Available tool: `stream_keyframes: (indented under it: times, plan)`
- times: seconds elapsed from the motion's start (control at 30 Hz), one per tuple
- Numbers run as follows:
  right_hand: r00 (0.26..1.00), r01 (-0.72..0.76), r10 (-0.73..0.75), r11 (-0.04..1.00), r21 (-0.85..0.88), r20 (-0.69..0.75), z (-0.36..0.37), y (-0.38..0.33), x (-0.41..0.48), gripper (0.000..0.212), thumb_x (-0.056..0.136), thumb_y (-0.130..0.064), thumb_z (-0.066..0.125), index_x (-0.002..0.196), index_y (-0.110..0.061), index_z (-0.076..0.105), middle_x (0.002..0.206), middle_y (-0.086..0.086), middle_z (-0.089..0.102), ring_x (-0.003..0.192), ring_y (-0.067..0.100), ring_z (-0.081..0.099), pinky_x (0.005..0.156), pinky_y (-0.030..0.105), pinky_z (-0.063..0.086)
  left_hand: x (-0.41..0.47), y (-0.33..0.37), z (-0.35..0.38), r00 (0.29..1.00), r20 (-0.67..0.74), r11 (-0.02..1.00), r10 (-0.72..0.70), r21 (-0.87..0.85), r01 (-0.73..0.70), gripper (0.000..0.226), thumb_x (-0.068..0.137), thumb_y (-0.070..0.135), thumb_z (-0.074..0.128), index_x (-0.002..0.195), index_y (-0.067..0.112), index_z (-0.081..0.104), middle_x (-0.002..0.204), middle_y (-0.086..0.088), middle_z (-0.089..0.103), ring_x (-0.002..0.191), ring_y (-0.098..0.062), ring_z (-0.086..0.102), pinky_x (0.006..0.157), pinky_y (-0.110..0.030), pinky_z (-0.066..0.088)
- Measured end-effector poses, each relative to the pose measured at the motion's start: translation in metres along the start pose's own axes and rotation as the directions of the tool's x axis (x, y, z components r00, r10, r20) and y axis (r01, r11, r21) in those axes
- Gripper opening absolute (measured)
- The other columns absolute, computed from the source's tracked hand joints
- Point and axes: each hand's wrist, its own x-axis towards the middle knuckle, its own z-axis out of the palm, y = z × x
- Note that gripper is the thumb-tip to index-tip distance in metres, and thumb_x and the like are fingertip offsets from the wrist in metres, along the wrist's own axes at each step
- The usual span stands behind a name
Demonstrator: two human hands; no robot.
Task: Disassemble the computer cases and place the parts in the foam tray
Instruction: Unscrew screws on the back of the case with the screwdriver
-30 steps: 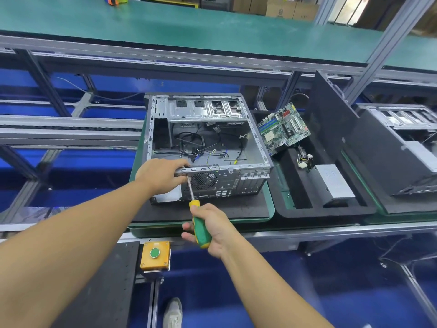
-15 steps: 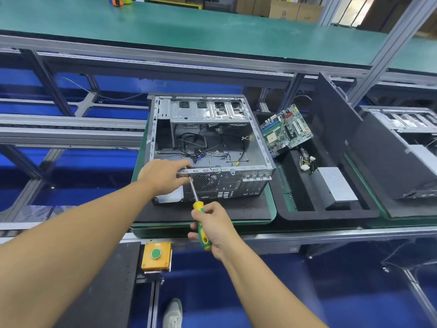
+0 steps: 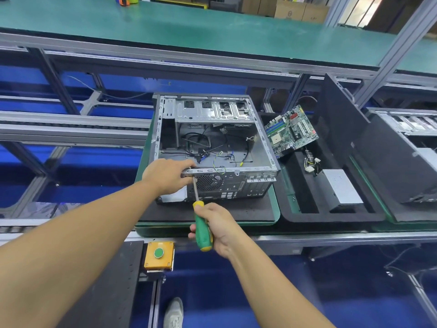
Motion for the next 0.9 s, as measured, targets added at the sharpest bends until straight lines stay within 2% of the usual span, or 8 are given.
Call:
stream_keyframes:
  times: [0.17, 0.27, 0.37, 0.47, 0.53, 0.67, 0.77, 0.9]
  plan:
    - [1.000, -0.010, 0.010, 1.000, 0.026, -0.006, 0.003, 0.003, 0.002, 0.019, 0.096, -0.023, 0.066, 0.096, -0.011, 0.051, 0.083, 0.009, 0.051, 0.051, 0.015, 0.056, 0.047, 0.029, 0.049, 0.000, 0.000, 0.000, 1.000, 0.000, 1.000, -0.011, 0.006, 0.011, 0.029, 0.091, 0.066, 0.049, 0.115, 0.049, 0.047, 0.077, 0.012, 0.060, 0.076, -0.025, 0.059, 0.057, -0.032, 0.033]
    - [0.981, -0.152, 0.132, 0.978, 0.143, 0.144, -0.001, -0.007, -0.001, 0.029, 0.098, -0.031, 0.053, 0.101, -0.004, 0.063, 0.080, 0.008, 0.059, 0.056, 0.017, 0.054, 0.052, 0.029, 0.047, 0.000, 0.001, 0.000, 1.000, -0.003, 1.000, -0.005, 0.017, 0.005, 0.030, 0.091, 0.065, 0.049, 0.116, 0.049, 0.048, 0.077, 0.012, 0.060, 0.080, -0.026, 0.063, 0.057, -0.032, 0.033]
    - [0.970, -0.168, 0.136, 0.975, 0.146, 0.204, -0.005, -0.011, 0.000, 0.037, 0.101, -0.028, 0.042, 0.103, 0.001, 0.066, 0.083, 0.011, 0.069, 0.059, 0.016, 0.056, 0.056, 0.030, 0.049, 0.001, 0.001, -0.001, 1.000, -0.008, 1.000, 0.001, 0.022, -0.001, 0.030, 0.091, 0.065, 0.049, 0.117, 0.048, 0.049, 0.086, 0.010, 0.068, 0.082, -0.026, 0.064, 0.058, -0.032, 0.033]
    - [0.995, -0.066, 0.059, 0.994, 0.086, 0.084, -0.003, -0.005, 0.002, 0.019, 0.101, -0.024, 0.056, 0.095, -0.007, 0.060, 0.071, 0.004, 0.064, 0.055, 0.015, 0.056, 0.052, 0.029, 0.050, 0.000, 0.002, -0.002, 1.000, -0.006, 1.000, -0.007, 0.011, 0.007, 0.031, 0.091, 0.066, 0.050, 0.117, 0.049, 0.050, 0.088, 0.008, 0.069, 0.085, -0.027, 0.064, 0.061, -0.032, 0.033]
    - [1.000, 0.001, -0.002, 1.000, -0.011, -0.031, -0.002, 0.000, 0.005, 0.017, 0.097, -0.022, 0.065, 0.092, -0.011, 0.052, 0.070, 0.005, 0.057, 0.054, 0.015, 0.058, 0.053, 0.031, 0.054, -0.001, 0.002, -0.002, 1.000, -0.002, 1.000, -0.008, 0.013, 0.008, 0.030, 0.091, 0.066, 0.050, 0.117, 0.050, 0.050, 0.088, 0.007, 0.070, 0.086, -0.027, 0.064, 0.061, -0.033, 0.033]
    - [0.998, -0.057, 0.058, 0.997, 0.043, -0.022, 0.003, -0.003, 0.004, 0.018, 0.094, -0.021, 0.068, 0.096, -0.011, 0.053, 0.076, 0.009, 0.054, 0.052, 0.018, 0.059, 0.051, 0.032, 0.053, 0.000, 0.002, -0.002, 1.000, -0.002, 1.000, -0.006, 0.014, 0.006, 0.030, 0.091, 0.065, 0.049, 0.117, 0.050, 0.049, 0.088, 0.007, 0.069, 0.084, -0.028, 0.063, 0.060, -0.033, 0.033]
    - [0.984, -0.156, 0.138, 0.973, 0.172, 0.112, 0.002, -0.011, 0.000, 0.022, 0.096, -0.027, 0.055, 0.100, -0.005, 0.060, 0.076, 0.008, 0.056, 0.054, 0.019, 0.053, 0.050, 0.028, 0.047, -0.001, 0.001, -0.001, 1.000, -0.016, 1.000, -0.012, 0.018, 0.012, 0.029, 0.091, 0.065, 0.050, 0.116, 0.050, 0.049, 0.086, 0.007, 0.069, 0.084, -0.027, 0.063, 0.060, -0.033, 0.033]
    - [0.975, -0.168, 0.142, 0.974, 0.153, 0.170, -0.001, -0.011, -0.002, 0.033, 0.102, -0.021, 0.038, 0.103, 0.000, 0.064, 0.081, 0.009, 0.064, 0.061, 0.018, 0.055, 0.059, 0.032, 0.051, 0.000, 0.001, -0.001, 0.999, -0.039, 1.000, 0.006, 0.025, -0.006, 0.029, 0.091, 0.064, 0.051, 0.116, 0.049, 0.050, 0.088, 0.007, 0.070, 0.083, -0.027, 0.064, 0.058, -0.033, 0.030]
